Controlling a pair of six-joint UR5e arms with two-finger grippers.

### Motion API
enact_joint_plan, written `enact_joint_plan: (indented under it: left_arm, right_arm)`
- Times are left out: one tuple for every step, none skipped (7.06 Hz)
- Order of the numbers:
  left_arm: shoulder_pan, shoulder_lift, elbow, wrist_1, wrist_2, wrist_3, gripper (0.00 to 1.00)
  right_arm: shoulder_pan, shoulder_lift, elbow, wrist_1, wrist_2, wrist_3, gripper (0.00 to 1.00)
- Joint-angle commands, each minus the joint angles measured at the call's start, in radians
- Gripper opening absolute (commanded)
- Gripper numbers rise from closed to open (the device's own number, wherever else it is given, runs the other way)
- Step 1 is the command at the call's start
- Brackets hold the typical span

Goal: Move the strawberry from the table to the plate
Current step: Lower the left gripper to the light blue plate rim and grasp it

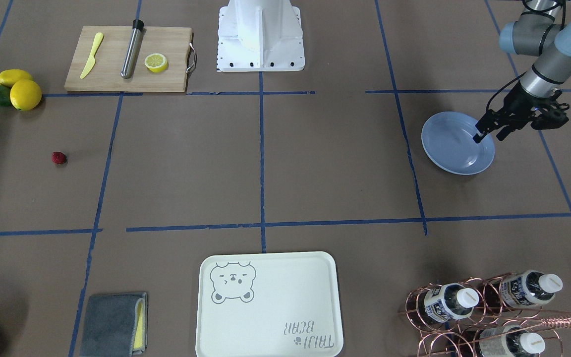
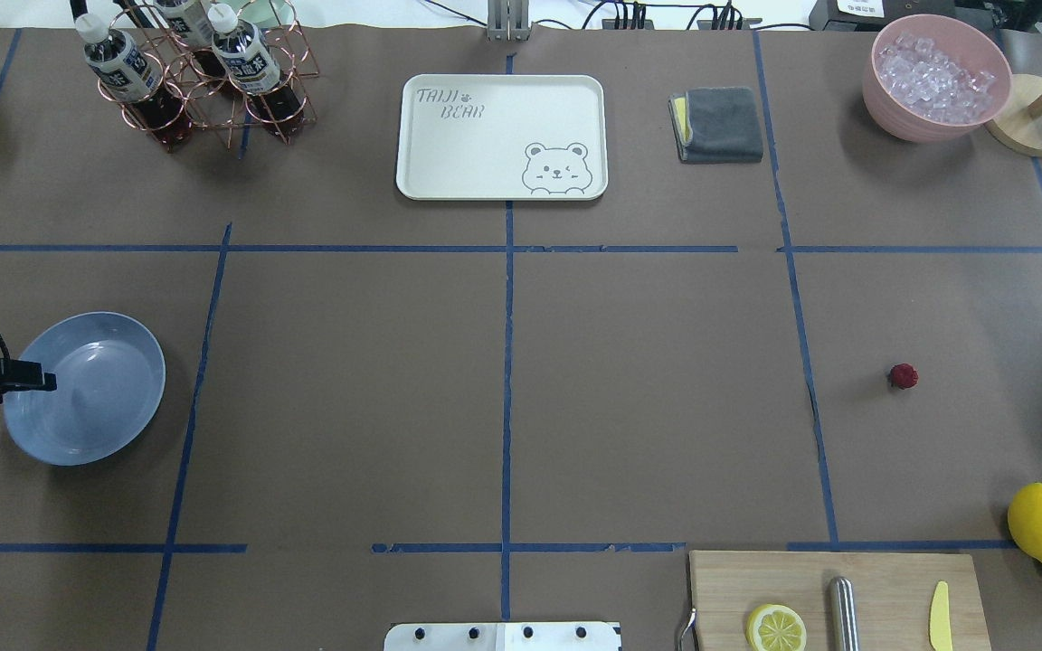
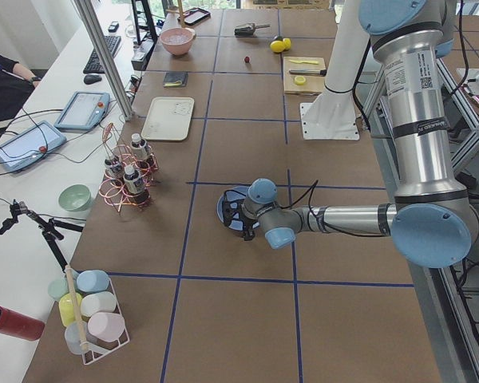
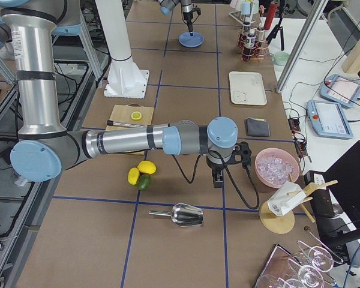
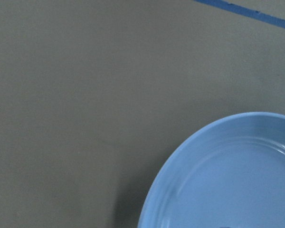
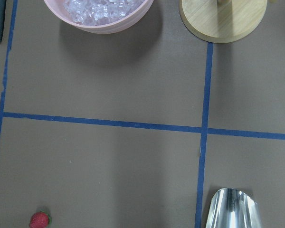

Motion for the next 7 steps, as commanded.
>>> enact_joint_plan:
  left_arm:
    - [0.004,-0.001,0.001,-0.002,0.004,-0.001,0.29]
    - [0.004,0.001,-0.002,-0.002,0.002,0.000,0.01]
    - [0.001,0.005,-0.005,-0.003,-0.002,0.003,0.00]
    - [-0.009,0.024,-0.039,0.000,-0.011,0.003,0.00]
    - [-0.011,0.063,-0.112,0.015,-0.097,0.005,0.00]
    - [-0.114,0.068,-0.147,0.035,-0.289,0.006,0.00]
    - [-0.217,0.041,-0.167,0.049,-0.368,0.009,0.00]
  right_arm:
    - [0.000,0.002,0.000,0.000,0.000,0.000,1.00]
    - [0.000,0.003,0.000,-0.002,0.000,0.000,1.00]
    - [0.000,0.003,0.000,-0.002,0.003,0.000,1.00]
    - [0.000,0.005,0.000,0.000,0.003,0.000,1.00]
    - [-0.015,0.006,0.011,0.000,0.003,0.020,1.00]
    - [-0.040,0.006,0.050,0.000,0.003,0.066,1.00]
    - [-0.081,0.005,0.090,0.000,0.003,0.145,1.00]
